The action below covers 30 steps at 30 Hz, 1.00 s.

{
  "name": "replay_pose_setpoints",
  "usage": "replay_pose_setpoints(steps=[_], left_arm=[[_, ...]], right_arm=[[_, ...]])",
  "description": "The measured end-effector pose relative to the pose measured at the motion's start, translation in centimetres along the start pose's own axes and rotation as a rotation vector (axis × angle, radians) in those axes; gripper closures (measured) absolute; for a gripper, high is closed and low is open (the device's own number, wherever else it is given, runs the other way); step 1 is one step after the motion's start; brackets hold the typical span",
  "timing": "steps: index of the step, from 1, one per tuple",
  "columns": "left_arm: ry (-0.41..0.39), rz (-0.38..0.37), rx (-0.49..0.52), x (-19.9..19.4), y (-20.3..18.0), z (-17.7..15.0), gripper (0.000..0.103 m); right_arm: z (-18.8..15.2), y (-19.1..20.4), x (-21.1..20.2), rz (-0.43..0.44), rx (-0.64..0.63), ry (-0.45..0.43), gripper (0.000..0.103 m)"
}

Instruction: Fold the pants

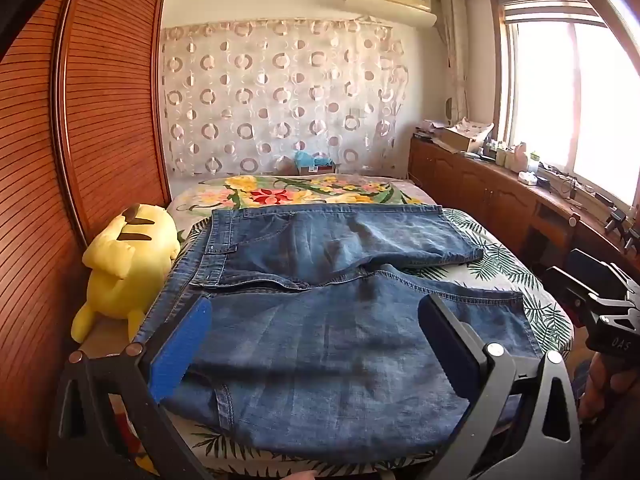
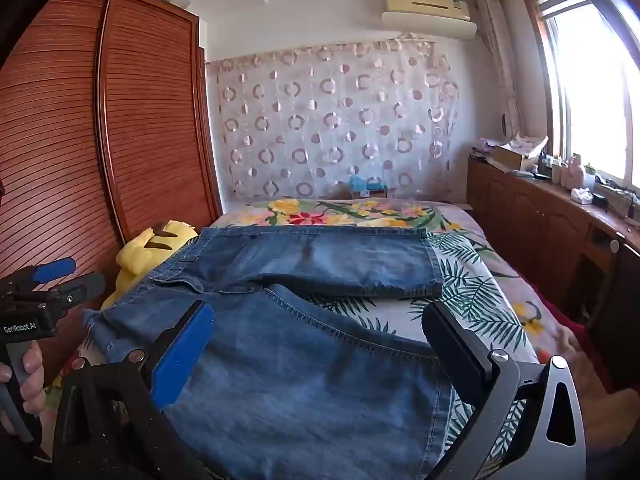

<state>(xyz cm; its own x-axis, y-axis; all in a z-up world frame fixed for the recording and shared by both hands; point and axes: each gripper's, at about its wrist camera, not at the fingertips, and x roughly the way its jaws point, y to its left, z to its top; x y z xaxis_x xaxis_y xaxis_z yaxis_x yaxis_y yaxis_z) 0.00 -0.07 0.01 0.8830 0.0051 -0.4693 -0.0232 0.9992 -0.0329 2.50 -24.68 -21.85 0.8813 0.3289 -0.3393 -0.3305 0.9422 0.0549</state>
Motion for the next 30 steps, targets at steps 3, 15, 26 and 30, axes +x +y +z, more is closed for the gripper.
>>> replay_pose_setpoints(steps=[3,15,26,30], left_arm=[[-0.002,0.004,-0.004,-0.01,0.05,-0.01,0.000],[0.001,0.002,-0.002,-0.05,0.07,0.00,0.000],[0.000,0.002,0.002,-0.04,0.04,-0.01,0.000],[-0.001,0.002,0.002,-0.05,0.01,-0.02,0.000]], right_arm=[[-0.01,0.01,-0.09,-0.004,0.004,-0.007,0.000],[-0.14,0.21,-0.34,-0.002,0.007,-0.002,0.000],[-0.03,0.04,-0.14,-0.001,0.011,0.002,0.000],[-0.10,0.02,-0.21,-0.001,0.015,0.002,0.000]])
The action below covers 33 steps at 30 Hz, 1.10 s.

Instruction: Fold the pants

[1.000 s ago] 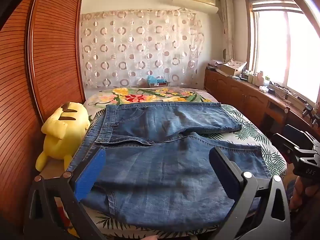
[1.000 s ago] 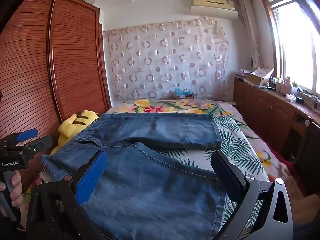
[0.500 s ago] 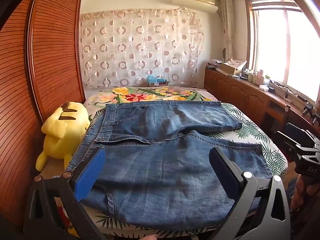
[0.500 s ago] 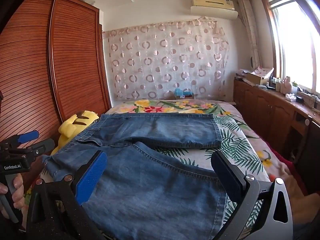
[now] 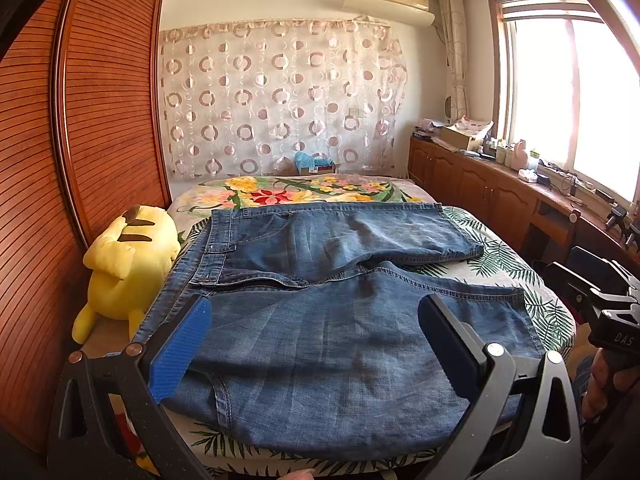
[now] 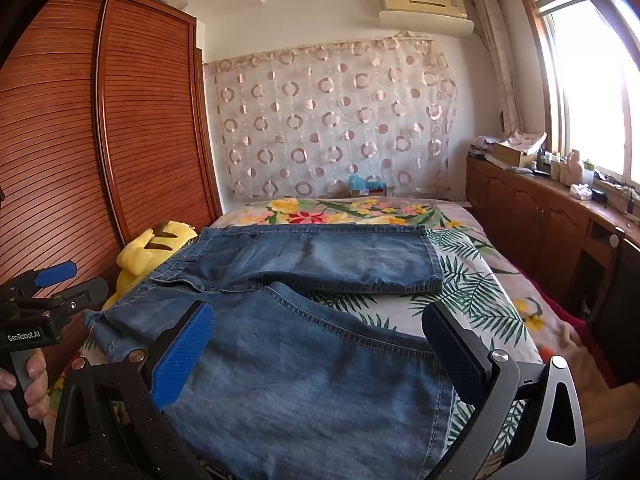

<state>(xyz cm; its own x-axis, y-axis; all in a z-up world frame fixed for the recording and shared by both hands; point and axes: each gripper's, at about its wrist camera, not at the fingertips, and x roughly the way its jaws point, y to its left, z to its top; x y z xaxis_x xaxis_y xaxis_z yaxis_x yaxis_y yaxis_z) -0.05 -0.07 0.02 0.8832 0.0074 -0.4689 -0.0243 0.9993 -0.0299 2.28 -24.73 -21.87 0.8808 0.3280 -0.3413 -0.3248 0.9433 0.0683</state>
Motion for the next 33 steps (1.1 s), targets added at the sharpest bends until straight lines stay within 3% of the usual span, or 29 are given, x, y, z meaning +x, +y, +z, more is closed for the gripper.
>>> replay_pose_setpoints(steps=[33], left_arm=[[-0.007,0.003,0.002,-0.16,0.36,-0.36,0.000]], right_arm=[[-0.05,0.09,-0.17,0.001,0.006,0.000,0.000]])
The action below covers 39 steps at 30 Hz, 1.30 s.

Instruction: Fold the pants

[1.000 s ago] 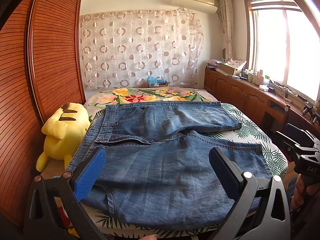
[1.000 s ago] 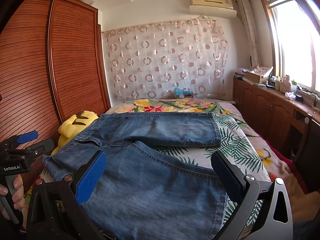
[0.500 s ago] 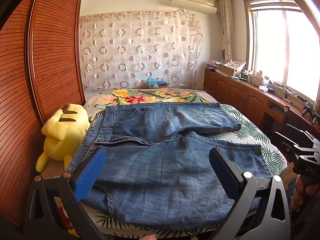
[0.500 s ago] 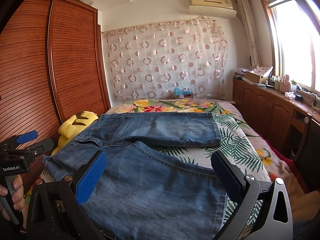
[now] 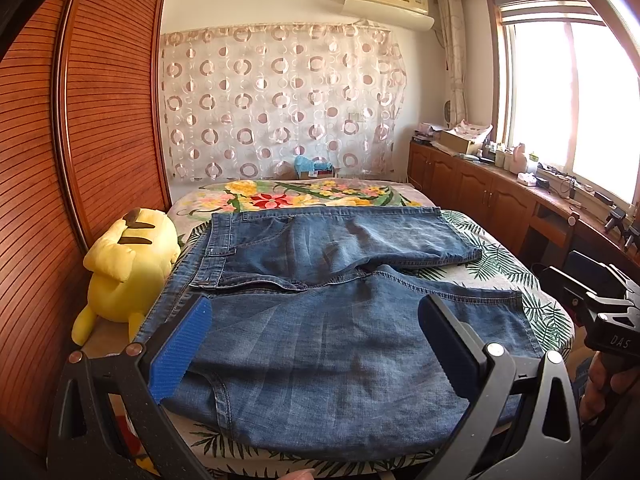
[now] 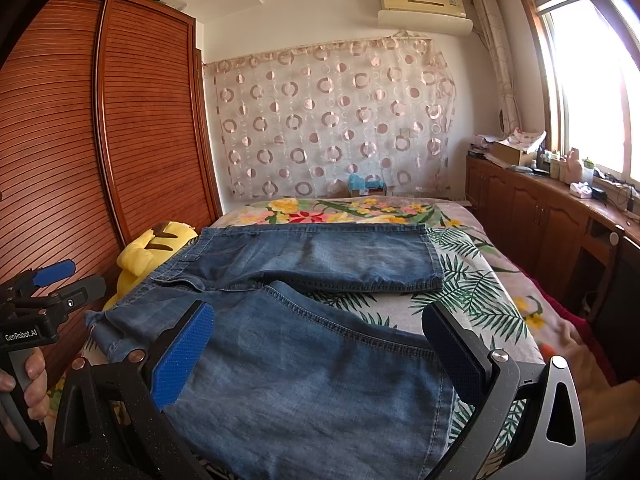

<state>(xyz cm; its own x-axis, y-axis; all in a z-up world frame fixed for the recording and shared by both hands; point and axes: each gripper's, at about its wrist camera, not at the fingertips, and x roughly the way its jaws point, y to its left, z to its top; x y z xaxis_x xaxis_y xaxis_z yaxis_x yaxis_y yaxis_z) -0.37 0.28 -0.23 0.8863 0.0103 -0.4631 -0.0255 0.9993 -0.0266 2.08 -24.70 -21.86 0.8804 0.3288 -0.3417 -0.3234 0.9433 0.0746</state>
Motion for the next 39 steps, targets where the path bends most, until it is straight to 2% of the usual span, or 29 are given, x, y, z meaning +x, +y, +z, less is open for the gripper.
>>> replay_pose_setpoints(steps=[30,39], left_arm=[[-0.001,-0.001,0.000,-0.2,-0.3,0.3,0.000],[0.073,0.007,-0.025,1.7,2.2,-0.4,0.000]], right_arm=[[-0.1,-0.1,0.1,0.004,-0.002,0.001,0.000],[-0.2,-1.2,0.9,0.014,0.007,0.030,0.000]])
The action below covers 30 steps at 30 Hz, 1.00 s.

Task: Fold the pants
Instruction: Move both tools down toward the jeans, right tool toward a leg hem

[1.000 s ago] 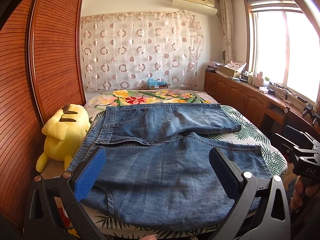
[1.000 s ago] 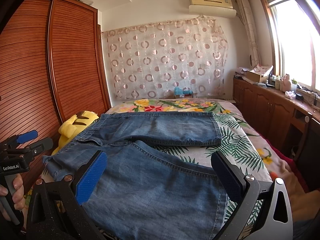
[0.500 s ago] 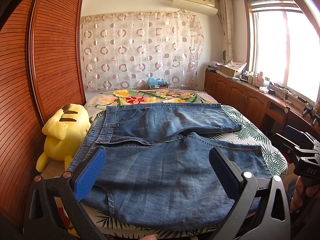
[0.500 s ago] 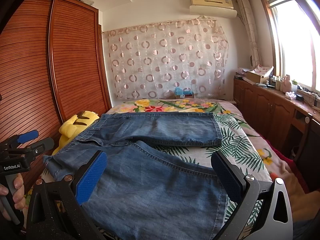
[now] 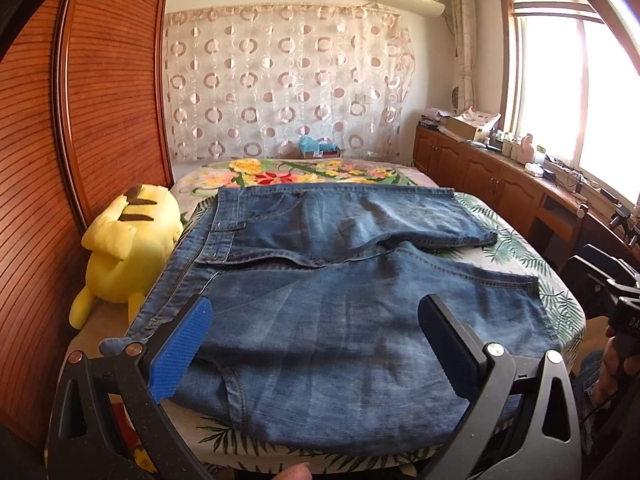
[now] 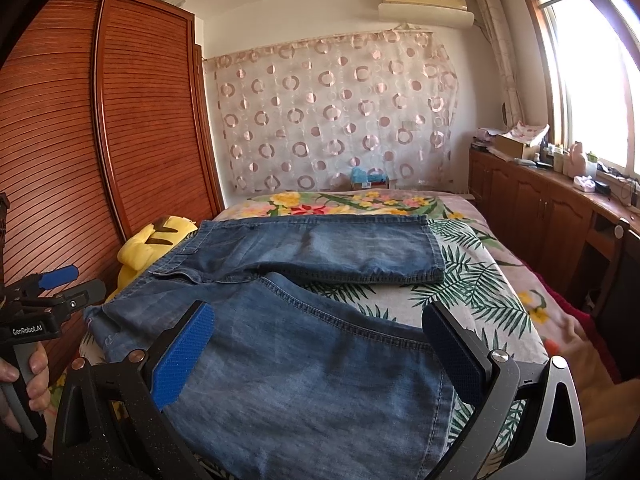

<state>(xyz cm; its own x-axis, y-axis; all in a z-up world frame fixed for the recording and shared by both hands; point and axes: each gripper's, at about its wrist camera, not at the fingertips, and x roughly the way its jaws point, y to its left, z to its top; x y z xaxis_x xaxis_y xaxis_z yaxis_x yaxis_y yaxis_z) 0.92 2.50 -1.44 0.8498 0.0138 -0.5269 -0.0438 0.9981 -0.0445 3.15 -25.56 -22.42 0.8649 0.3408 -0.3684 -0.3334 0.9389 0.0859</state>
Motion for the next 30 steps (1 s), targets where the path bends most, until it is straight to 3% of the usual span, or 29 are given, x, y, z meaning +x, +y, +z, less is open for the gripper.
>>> replay_pose_setpoints(steps=[19,30], left_arm=[[0.076,0.124,-0.070,2.9,8.6,-2.7,0.000],[0.153,0.186,-0.169,4.5,14.6,-6.4,0.001]], right_arm=[[-1.2,-2.5,2.2,-0.098,-0.014,0.129,0.000],[-0.6,-2.2,2.6,-0.140,-0.036,0.231,0.000]])
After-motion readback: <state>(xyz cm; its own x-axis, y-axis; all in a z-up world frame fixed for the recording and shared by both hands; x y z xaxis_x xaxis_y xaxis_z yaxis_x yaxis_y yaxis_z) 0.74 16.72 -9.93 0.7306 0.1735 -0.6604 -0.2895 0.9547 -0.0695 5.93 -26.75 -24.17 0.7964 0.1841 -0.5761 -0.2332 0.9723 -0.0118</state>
